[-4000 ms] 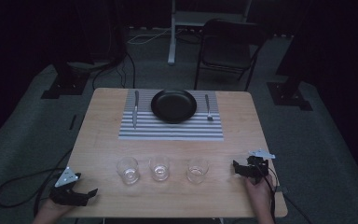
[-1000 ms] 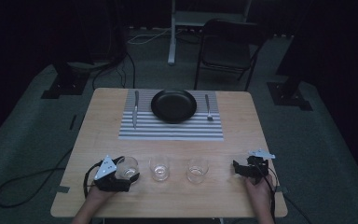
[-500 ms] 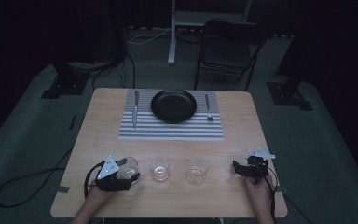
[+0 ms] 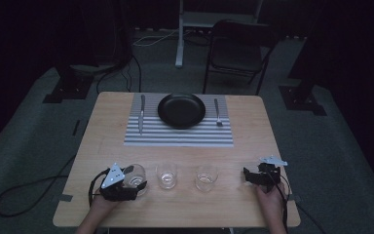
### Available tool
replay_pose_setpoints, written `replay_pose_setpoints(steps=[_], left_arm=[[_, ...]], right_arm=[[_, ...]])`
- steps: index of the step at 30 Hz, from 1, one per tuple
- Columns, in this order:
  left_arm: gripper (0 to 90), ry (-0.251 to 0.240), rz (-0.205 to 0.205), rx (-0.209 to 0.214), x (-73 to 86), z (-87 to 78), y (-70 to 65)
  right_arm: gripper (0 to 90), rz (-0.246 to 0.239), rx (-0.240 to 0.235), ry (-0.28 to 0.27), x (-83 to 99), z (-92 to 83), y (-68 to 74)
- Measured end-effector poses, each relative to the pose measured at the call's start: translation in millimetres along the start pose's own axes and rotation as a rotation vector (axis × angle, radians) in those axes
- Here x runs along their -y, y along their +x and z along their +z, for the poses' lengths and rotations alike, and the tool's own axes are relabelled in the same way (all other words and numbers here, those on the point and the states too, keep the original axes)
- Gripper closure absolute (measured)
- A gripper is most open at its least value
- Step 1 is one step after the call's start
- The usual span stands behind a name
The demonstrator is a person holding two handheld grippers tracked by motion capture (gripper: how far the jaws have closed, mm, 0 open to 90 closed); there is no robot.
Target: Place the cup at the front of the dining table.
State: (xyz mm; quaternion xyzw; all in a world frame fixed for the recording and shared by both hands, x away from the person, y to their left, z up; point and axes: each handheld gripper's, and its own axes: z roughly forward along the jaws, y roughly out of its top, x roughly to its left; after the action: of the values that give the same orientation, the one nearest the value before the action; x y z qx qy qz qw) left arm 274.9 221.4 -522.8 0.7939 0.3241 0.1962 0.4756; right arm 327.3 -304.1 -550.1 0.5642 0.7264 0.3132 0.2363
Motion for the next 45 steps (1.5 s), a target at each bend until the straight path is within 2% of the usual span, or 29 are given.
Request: replay_pose_setpoints(steps=[9, 17, 22, 26, 29, 36, 45], left_arm=[[20.0, 0.037, -0.047, -0.025, -0.4, 0.6, 14.6], [20.0, 0.044, -0.074, -0.062, -5.3, 5.9, 24.3], [20.0, 0.05, -0.074, -0.073, -9.2, 11.2, 27.7], [20.0, 0.036, -0.086, -0.087, -12.9, 13.8, 30.7], [20.0, 0.04, -0.079, -0.099, -17.1, 16.5, 32.5], [20.0, 0.025, -0.078, -0.103, -29.4, 24.2, 36.9], [20.0, 0.036, -0.069, -0.112, -40.2, 37.0, 38.5]], right_arm=[[12.4, 0.0, 0.0, 0.0, 0.0, 0.0, 0.0], [12.4, 0.0, 0.0, 0.0, 0.0, 0.0, 0.0], [12.4, -0.002, 0.0, 0.0, 0.1, 0.0, -0.1], [12.4, -0.002, 0.0, -0.001, 0.1, 0.1, -0.1], [12.4, -0.002, 0.0, -0.001, 0.1, 0.1, -0.1], [12.4, -0.002, 0.0, -0.001, 0.1, 0.1, -0.1], [12.4, -0.002, 0.0, -0.001, 0.1, 0.1, -0.1]])
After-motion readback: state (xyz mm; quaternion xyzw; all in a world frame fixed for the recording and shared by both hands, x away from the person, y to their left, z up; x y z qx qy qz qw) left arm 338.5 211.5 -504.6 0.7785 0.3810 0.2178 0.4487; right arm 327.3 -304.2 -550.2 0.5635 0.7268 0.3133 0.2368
